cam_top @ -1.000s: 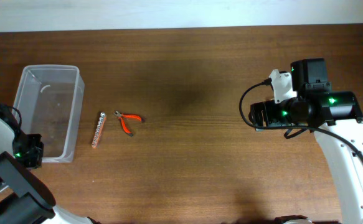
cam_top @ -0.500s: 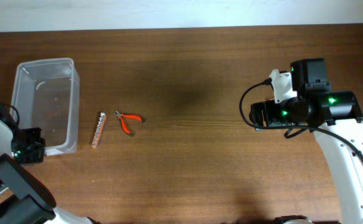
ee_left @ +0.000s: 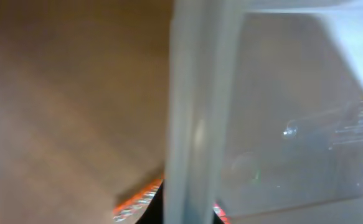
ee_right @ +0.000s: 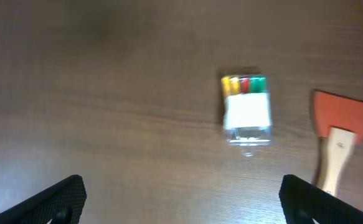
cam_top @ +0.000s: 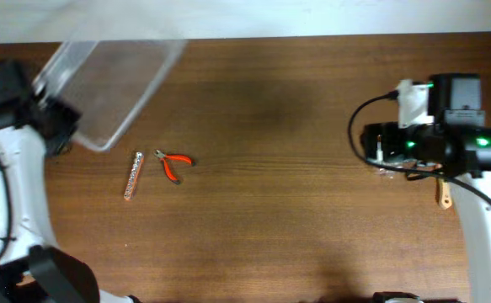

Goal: Pack container
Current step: 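Drag the container to the table center and release it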

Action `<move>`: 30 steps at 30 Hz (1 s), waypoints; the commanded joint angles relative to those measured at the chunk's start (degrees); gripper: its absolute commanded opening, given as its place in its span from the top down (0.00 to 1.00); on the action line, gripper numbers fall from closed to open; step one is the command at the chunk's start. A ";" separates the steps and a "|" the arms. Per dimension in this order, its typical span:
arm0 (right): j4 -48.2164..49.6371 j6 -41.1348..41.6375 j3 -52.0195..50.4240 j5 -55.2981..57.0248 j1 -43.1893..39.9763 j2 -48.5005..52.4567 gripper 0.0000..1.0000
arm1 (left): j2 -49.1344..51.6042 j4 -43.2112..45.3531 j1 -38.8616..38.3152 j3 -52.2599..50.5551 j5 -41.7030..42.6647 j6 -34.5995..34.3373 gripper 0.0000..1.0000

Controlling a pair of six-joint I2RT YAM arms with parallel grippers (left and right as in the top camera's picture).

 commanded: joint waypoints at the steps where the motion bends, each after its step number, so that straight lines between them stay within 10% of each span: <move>1: -0.28 4.68 1.55 -0.09 -4.70 -1.20 0.01 | -1.97 0.61 -10.54 2.64 1.84 16.90 0.98; 14: -2.69 6.80 1.55 -0.52 -12.70 -1.20 0.01 | 7.96 0.46 -34.25 1.09 0.28 25.73 0.98; 30: -2.86 5.92 1.55 -0.55 -12.70 -1.20 0.02 | 20.74 -2.73 -31.95 0.98 -1.49 24.87 0.98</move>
